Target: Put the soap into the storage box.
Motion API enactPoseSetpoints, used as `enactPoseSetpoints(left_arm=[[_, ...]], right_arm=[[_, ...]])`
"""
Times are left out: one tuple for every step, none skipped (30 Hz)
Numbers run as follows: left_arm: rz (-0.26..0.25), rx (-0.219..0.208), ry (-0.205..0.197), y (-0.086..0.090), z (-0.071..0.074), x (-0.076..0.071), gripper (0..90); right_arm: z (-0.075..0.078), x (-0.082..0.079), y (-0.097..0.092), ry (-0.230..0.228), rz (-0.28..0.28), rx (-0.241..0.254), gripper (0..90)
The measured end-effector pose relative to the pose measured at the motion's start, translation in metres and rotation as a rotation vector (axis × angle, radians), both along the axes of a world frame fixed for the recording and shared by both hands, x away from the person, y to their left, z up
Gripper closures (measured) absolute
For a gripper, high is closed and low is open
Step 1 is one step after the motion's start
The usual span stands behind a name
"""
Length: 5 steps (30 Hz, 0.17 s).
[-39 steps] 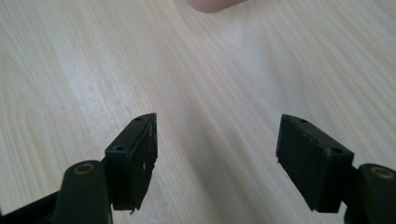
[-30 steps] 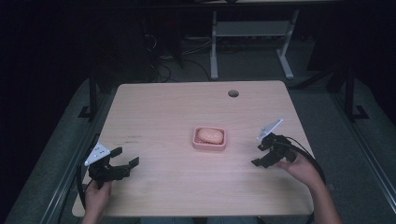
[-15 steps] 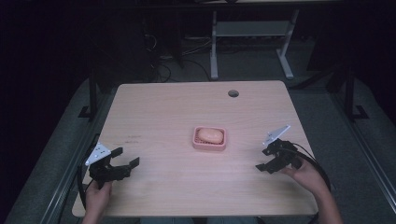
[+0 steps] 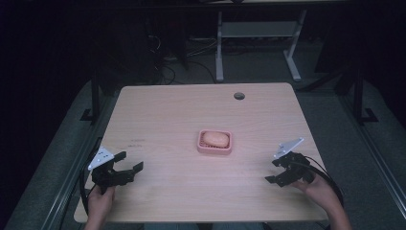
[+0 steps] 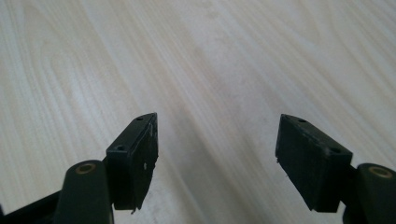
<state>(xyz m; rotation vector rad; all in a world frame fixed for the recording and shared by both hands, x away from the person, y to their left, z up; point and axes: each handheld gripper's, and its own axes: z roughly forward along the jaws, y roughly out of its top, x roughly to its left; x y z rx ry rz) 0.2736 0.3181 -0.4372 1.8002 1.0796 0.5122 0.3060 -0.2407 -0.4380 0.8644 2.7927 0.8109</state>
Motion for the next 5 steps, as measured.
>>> enactPoseSetpoints(left_arm=[[0.001,0.000,0.000,0.000,0.000,0.000,14.3],[0.001,-0.003,-0.001,0.000,0.000,0.000,14.2],[0.000,0.000,0.000,0.000,0.000,0.001,14.3],[0.000,0.001,-0.001,0.000,0.000,0.001,14.3],[0.000,0.002,0.001,0.000,0.000,0.001,14.3]], right_arm=[[-0.001,-0.003,0.000,-0.002,0.001,-0.002,29.5],[-0.001,-0.005,0.000,-0.008,0.001,-0.001,29.4],[-0.002,-0.009,-0.001,-0.008,-0.005,0.004,29.4],[-0.002,-0.011,-0.001,-0.014,-0.009,0.010,29.5],[-0.003,-0.015,-0.001,-0.018,-0.013,0.019,29.5]])
